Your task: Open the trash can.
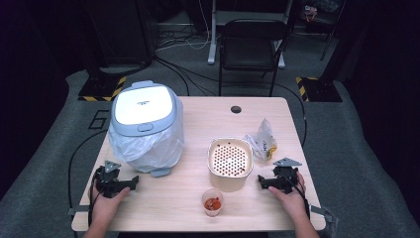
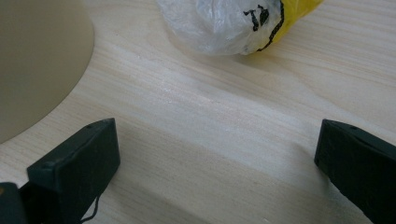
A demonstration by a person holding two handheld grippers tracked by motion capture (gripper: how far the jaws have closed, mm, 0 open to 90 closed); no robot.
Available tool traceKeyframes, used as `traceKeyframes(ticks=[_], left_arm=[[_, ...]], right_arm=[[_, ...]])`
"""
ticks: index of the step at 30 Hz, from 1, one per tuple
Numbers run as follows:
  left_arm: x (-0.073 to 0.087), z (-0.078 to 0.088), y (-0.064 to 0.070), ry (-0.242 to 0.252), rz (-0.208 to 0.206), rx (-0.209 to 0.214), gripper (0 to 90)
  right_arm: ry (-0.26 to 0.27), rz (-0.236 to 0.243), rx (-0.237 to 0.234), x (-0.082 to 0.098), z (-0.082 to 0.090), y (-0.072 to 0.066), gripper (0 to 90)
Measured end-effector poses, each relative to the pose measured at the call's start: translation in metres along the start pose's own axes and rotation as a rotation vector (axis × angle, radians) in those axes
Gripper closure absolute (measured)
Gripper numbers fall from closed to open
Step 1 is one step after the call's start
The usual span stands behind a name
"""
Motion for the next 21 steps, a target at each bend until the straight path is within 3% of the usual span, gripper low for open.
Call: traceKeyframes(ticks=[3, 4, 12, 14, 17, 21], left_arm=[[-0.0008, -0.0003, -0.0025, 0.000, -0.013, -0.006, 0.6], [-0.0003, -0.0009, -0.0003, 0.003, 0.008, -0.010, 0.4], [-0.0003, -0.0004, 0.0015, -0.004, 0.007, -0.015, 0.4], [0.0001, 0.0008, 0.0006, -0.006, -0.009, -0.012, 0.7], [0.0002, 0.0010, 0.0017, 0.001, 0.002, -0.011, 1.0], [-0.0009, 0.0022, 0.0018, 0.019, -0.012, 0.006, 8.4]], right_arm=[[0.000, 0.000, 0.000, 0.0000, 0.0000, 0.0000, 0.0], [0.001, 0.006, -0.003, -0.0001, -0.0002, 0.0004, 0.0], [0.002, 0.005, -0.003, -0.0001, -0.0002, 0.0004, 0.0], [0.002, 0.006, -0.004, 0.0000, -0.0002, 0.0004, 0.0], [0.002, 0.006, -0.003, 0.0000, -0.0002, 0.0004, 0.0], [0.001, 0.005, -0.004, -0.0001, -0.0002, 0.0004, 0.0]])
Point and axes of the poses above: each handheld gripper's, and its own axes: z roughly backward along the jaws, x roughly out of its underside, y roughly to its right, the point moved 4 cm from there along -z, roughly forward along the jaws, and after that the axes turned 14 degrees about y, right-handed, at the moved point
